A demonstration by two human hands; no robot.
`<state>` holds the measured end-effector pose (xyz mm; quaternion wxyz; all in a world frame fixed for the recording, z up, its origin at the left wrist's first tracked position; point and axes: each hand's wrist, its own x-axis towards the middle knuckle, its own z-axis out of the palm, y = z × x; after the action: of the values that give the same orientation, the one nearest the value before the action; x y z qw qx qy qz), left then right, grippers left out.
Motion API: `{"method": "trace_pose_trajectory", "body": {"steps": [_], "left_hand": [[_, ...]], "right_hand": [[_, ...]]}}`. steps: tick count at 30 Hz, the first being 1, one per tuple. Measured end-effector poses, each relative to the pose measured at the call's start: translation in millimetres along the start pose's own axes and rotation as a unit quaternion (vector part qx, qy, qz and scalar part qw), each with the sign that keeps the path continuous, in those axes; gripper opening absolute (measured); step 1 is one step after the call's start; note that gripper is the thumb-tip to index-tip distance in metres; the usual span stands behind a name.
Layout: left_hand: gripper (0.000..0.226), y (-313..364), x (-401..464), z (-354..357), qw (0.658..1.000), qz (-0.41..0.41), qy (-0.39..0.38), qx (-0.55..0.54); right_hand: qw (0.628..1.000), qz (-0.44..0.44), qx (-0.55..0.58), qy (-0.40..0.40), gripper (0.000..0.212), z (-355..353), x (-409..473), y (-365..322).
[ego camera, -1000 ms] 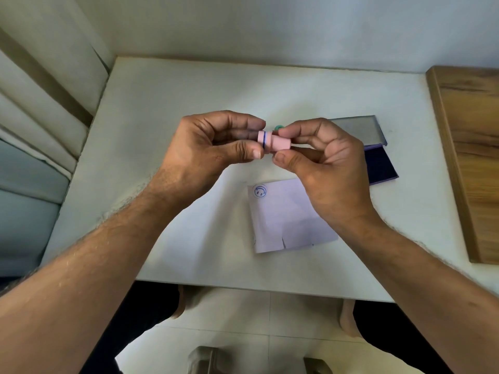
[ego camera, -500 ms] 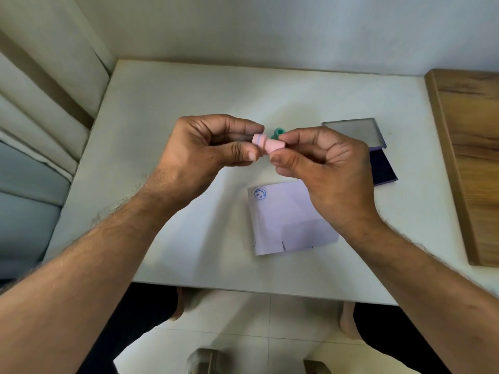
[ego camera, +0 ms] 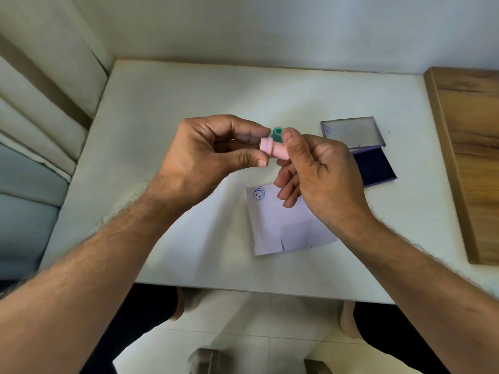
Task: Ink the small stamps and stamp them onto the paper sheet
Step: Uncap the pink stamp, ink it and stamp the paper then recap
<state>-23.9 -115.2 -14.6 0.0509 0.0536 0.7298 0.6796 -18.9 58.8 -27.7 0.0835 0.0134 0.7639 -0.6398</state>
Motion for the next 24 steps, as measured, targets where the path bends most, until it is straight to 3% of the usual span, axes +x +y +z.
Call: {"method": "trace_pose_trajectory", "body": {"steps": [8,12,16,24], "left_hand": [[0.036,-3.1,-1.7,-1.2,0.99,0.001,-0.02,0.143],[0.025,-5.3,1.6,-6.2,0.99,-0.031,0.046,0.129],[0.009,-8.8,6.2,-9.2,0.987,-0.059,0.12,0.084],[0.02,-24.3,10.0,-15.6,0.963,-0.092,0.179,0.179]], "right_hand": [[1.0,0.005,-0.021,0.009,0.047,-2.9,2.7,-4.1],[0.999,0.041,-0.009,0.023,0.062,-3.2,2.1,-8.8],[0.999,0.049,0.002,0.021,0.06,-2.5,1.5,-7.2],[0.992,0.092,0.065,0.053,0.064,-2.2,5.4,-8.9]]}}
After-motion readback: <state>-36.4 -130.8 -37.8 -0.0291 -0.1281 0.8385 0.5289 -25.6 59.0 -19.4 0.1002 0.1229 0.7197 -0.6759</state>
